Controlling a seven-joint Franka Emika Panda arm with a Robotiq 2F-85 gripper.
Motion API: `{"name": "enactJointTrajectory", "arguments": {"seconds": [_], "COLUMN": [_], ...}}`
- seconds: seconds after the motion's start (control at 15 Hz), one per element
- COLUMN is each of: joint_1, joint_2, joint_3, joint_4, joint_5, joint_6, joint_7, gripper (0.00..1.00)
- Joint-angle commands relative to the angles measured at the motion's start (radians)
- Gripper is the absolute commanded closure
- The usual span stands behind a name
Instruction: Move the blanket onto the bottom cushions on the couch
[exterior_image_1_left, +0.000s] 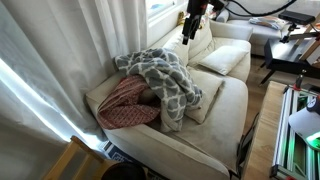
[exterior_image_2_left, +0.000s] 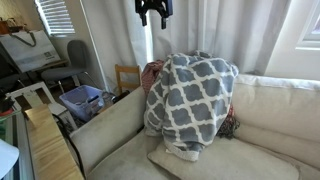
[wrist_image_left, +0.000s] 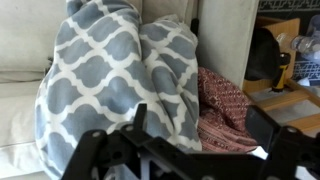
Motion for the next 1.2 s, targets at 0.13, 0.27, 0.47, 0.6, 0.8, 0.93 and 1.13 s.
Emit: {"name": "enactJointTrajectory", "arguments": {"seconds": [0.13, 0.27, 0.47, 0.6, 0.8, 0.93, 1.13], "joint_1": [-0.042, -0.064, -0.123, -0.111, -0.129, -0.13, -0.103], "joint_2": [0.348, 0.433, 0.537, 0.497, 0.532, 0.532, 0.565], "joint_3": [0.069, 0.098, 0.16, 0.155, 0.169, 0.171, 0.147], "joint_4": [0.267, 0.339, 0.429, 0.384, 0.423, 0.426, 0.447], "joint_5": [0.019, 0.015, 0.006, -0.026, -0.026, -0.025, -0.084], "joint_6": [0.138, 0.199, 0.266, 0.257, 0.258, 0.258, 0.226], "joint_7": [-0.042, -0.052, -0.173, -0.104, -0.131, -0.132, -0.09], "gripper": [0.0, 0.0, 0.0, 0.0, 0.0, 0.0, 0.0]}}
